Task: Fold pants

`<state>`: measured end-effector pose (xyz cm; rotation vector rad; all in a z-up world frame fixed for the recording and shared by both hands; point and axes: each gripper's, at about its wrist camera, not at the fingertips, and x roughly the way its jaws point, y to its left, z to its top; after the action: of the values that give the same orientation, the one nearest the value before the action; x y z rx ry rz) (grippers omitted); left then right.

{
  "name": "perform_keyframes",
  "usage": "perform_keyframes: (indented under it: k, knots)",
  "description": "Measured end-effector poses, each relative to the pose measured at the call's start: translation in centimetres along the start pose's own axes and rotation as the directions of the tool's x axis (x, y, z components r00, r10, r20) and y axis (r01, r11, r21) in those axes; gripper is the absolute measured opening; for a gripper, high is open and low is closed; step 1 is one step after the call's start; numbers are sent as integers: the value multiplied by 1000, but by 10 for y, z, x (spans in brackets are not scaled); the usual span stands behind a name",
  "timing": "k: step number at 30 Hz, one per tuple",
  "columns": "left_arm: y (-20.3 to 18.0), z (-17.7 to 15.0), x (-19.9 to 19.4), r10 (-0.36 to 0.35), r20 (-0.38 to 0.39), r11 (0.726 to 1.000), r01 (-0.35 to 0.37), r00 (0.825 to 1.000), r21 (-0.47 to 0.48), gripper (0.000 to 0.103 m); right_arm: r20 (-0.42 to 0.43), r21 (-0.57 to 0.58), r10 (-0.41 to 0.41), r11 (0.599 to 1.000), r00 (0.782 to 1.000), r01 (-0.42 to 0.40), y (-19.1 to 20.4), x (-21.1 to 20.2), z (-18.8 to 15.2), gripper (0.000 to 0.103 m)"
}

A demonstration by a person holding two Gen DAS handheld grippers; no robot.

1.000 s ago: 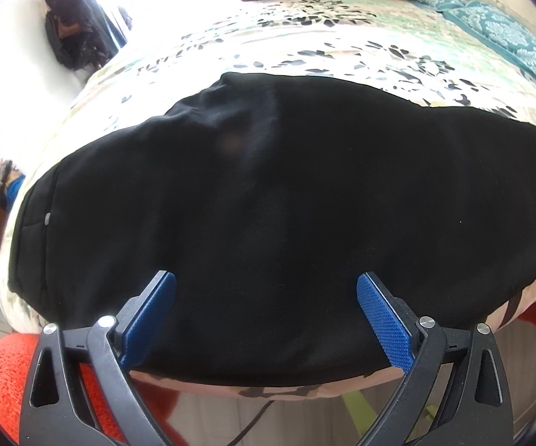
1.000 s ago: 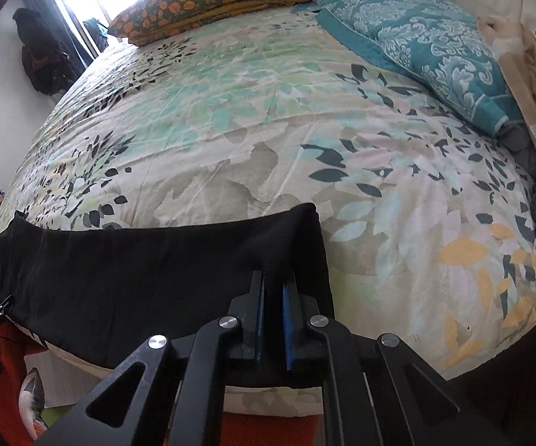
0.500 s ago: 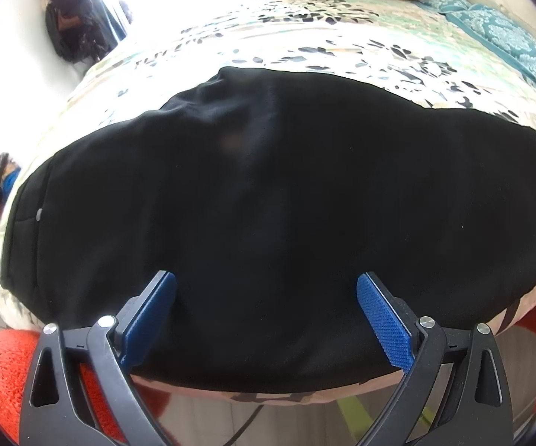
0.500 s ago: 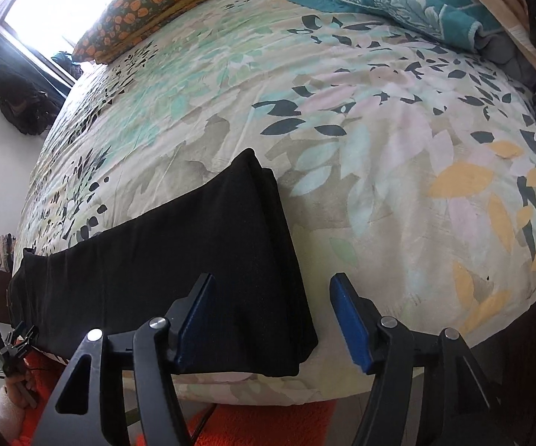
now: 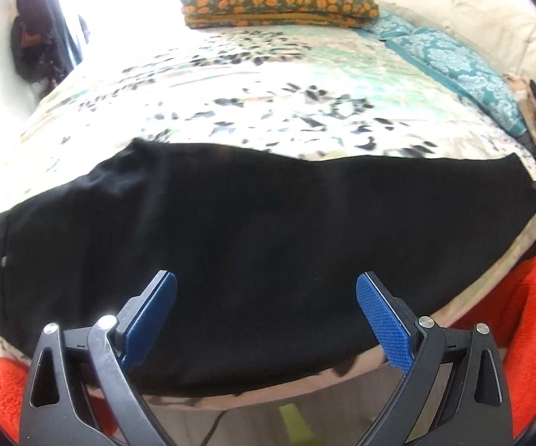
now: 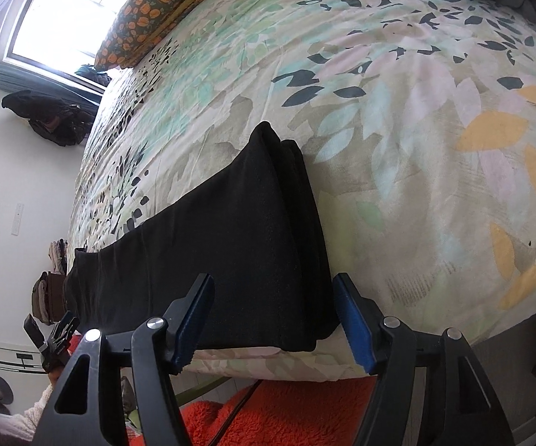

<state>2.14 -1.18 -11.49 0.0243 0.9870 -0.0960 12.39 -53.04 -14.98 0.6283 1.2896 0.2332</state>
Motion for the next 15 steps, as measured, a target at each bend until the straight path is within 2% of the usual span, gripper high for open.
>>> perform_keyframes:
  k: [3, 8, 10, 12, 15]
  knots:
    - [-39, 13, 4, -82, -5, 995, 82, 997, 64, 98, -31, 5, 44, 999, 999, -43, -5, 5, 0, 66]
    - [-85, 28, 20, -151, -24, 983, 152, 988, 105, 98, -35, 55, 79, 996, 996, -77, -13, 12, 1, 67]
    - [-98, 33, 30, -158, -20, 980, 160, 987, 118, 98, -24, 71, 110, 992, 994, -108, -16, 14, 2, 77]
    - [-112, 37, 38, -163, -19, 978, 165, 986, 131, 98, -17, 67, 113, 992, 994, -111, -13, 16, 3, 83]
    - [-129, 31, 48, -178, -38, 970, 182, 983, 161, 98, -16, 50, 85, 995, 996, -84, -7, 20, 4, 85]
